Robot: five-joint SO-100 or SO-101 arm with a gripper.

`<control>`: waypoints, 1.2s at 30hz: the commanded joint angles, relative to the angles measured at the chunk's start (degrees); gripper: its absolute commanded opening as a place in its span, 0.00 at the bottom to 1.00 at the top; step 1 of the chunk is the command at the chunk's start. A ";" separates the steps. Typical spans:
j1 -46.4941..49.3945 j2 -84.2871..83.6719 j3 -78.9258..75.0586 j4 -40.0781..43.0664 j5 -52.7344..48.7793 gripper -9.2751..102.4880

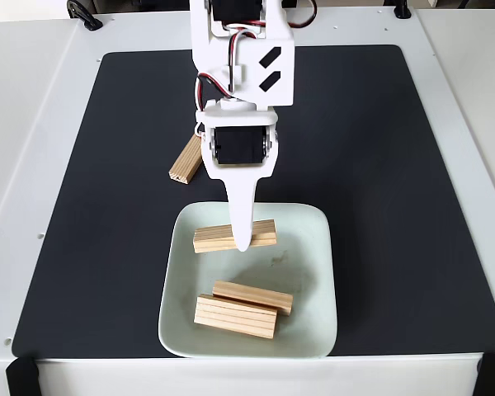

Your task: Pick up the wooden block and place them on the plate.

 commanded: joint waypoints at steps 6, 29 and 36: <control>1.23 -0.79 -3.78 -0.44 2.02 0.08; 0.35 3.87 2.99 0.26 1.23 0.37; 0.26 17.14 14.94 0.35 0.09 0.30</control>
